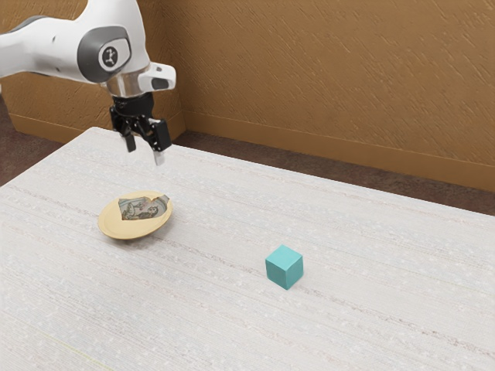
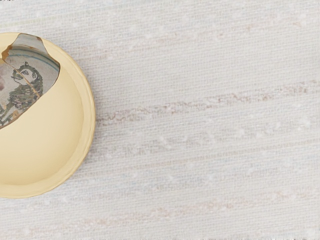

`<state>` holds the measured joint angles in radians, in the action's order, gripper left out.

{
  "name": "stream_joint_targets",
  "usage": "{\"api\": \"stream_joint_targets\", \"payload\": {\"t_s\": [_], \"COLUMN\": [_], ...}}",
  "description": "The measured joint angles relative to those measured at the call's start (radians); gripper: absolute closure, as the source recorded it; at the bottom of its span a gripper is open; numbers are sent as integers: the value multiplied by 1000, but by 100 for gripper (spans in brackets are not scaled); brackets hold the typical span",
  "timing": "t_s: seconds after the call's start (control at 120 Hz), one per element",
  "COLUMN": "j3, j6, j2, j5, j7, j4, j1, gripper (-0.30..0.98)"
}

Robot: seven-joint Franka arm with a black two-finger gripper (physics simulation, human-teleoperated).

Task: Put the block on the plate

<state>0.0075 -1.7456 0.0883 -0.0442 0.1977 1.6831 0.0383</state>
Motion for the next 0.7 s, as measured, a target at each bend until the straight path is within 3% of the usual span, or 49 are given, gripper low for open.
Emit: {"api": "stream_joint_targets", "payload": {"t_s": [0.233, 0.4, 0.7], "j3": [6, 32, 29], "j6": [-5, -52, -185], "j2": [40, 120, 313], "j5": [13, 38, 92], "j7": [24, 29, -18], "j4": [2, 6, -58], "j1": [-42, -149, -235], "gripper": [0, 0, 0]}}
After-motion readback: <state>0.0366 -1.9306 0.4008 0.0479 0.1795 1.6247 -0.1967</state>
